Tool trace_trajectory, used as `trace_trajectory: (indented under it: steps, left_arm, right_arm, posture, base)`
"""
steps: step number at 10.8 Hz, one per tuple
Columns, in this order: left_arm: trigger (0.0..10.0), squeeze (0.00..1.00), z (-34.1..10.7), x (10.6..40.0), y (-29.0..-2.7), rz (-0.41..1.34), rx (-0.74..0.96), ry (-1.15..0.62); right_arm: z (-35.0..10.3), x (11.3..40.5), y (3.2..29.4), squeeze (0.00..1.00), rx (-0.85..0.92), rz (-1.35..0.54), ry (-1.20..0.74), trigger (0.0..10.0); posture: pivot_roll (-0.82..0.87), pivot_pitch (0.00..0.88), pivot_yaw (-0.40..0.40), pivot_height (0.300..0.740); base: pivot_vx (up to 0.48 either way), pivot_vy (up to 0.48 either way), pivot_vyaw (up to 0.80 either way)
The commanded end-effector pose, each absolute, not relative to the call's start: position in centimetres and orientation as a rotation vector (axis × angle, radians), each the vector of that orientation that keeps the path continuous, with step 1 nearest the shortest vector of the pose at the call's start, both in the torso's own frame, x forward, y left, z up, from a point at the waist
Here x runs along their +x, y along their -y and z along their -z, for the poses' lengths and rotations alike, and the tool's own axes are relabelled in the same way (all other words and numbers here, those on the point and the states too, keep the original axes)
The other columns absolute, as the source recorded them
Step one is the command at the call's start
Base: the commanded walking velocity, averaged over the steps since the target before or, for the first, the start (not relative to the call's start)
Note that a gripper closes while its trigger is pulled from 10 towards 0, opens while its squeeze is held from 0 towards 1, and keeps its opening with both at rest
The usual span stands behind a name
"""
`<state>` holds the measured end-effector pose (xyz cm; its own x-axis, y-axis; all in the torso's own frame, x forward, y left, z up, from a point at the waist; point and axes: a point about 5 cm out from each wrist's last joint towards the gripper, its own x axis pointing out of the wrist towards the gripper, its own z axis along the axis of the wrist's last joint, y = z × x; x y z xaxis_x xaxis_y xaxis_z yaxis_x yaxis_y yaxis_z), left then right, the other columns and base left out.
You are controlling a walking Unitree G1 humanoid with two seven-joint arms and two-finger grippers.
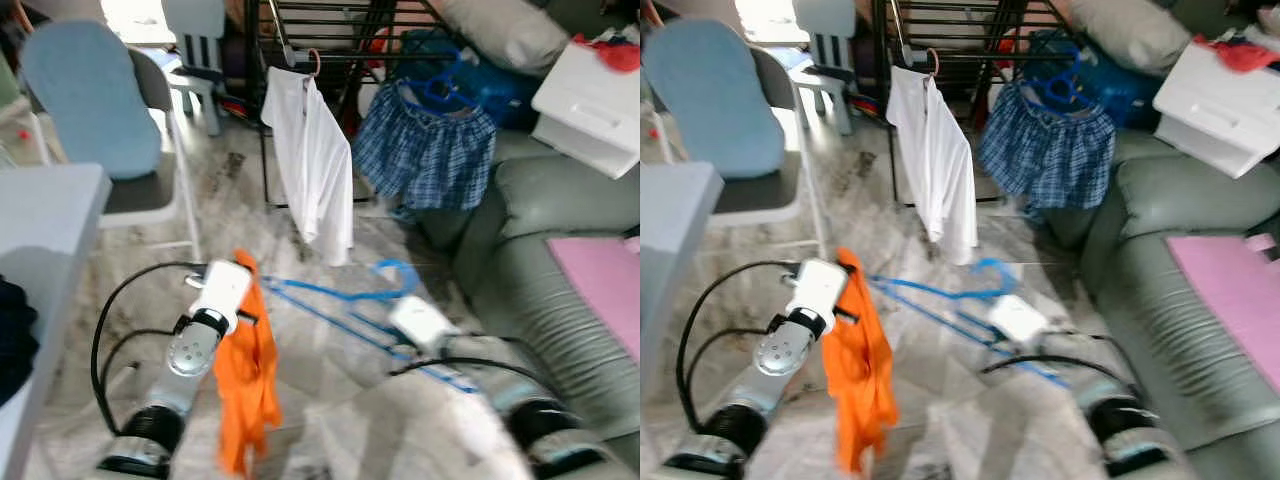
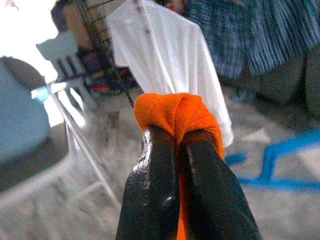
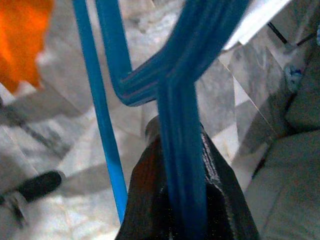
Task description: Hang hanger
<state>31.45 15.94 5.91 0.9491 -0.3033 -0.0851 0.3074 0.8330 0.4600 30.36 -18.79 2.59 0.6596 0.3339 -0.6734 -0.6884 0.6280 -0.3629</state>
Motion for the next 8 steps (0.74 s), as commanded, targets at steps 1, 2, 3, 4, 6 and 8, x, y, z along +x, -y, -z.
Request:
trace_trajectory:
  steps: [1,2,3,4,6,8]
  left_arm:
    - [10.0,0.00,-6.4,31.5,-15.4,0.445,0.606,0.026]
    - [10.0,0.00,-6.4,31.5,-15.7,0.471,0.639,0.018]
    - [10.0,0.00,-6.7,31.5,-15.9,0.519,0.709,0.026]
    - [10.0,0.00,-6.8,31.5,-15.9,0.545,0.741,0.044]
    - [10.0,0.00,-6.7,31.2,-16.0,0.579,0.776,0.050]
    - [10.0,0.00,-6.7,31.0,-16.0,0.622,0.802,0.056]
  right_arm:
    - [-2.6,30.0,19.8,0.00,-0.675,-0.641,-0.608,10.0]
    - [-2.5,29.7,20.2,0.00,-0.679,-0.666,-0.626,10.0]
    - [-2.2,29.0,20.6,0.00,-0.698,-0.728,-0.651,10.0]
    - [-2.0,28.3,20.8,0.00,-0.701,-0.778,-0.673,10.0]
    - [-1.8,27.4,21.4,0.00,-0.723,-0.839,-0.695,10.0]
    - [-2.2,27.2,22.2,0.00,-0.746,-0.860,-0.705,10.0]
  posture:
    - [-0.08,0.000,-0.029,0.740]
    - [-0.09,0.000,-0.017,0.740]
    - [-0.09,0.000,-0.006,0.740]
    - [-0.10,0.000,0.004,0.740]
    - [-0.10,0.000,0.011,0.740]
    - [-0.10,0.000,0.014,0.740]
  base:
    - [0.000,0.000,0.00]
    - [0.000,0.000,0.00]
    - [0.000,0.000,0.00]
    - [0.000,0.000,0.00]
    - [0.000,0.000,0.00]
    - [0.000,0.000,0.00]
